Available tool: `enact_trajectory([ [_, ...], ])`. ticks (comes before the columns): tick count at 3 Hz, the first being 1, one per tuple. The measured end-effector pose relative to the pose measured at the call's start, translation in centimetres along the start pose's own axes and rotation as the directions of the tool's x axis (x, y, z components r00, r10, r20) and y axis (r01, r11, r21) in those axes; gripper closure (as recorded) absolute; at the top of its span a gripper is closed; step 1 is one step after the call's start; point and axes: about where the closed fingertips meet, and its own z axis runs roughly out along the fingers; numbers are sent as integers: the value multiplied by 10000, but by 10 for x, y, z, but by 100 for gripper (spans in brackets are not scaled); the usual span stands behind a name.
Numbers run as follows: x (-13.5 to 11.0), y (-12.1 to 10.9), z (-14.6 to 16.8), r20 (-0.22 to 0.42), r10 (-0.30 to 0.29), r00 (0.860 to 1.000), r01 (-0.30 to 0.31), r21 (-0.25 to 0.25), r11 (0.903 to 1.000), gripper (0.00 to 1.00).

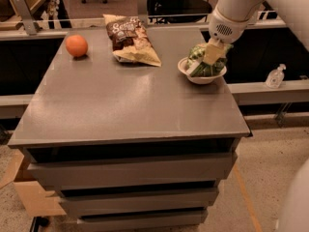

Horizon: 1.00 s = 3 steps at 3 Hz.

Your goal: Pick green jalapeno chip bag from paper bowl and place on counter

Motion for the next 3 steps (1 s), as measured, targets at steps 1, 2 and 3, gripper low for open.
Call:
enact_trajectory([
  [1, -20, 4, -29, 669, -570, 9961, 542, 433, 9976, 100],
  [2, -53, 15, -61, 1560, -1561, 9753, 1428, 930, 9854, 100],
  [3, -83, 34, -76, 2451, -2447, 9381, 2258, 1030, 9687, 100],
])
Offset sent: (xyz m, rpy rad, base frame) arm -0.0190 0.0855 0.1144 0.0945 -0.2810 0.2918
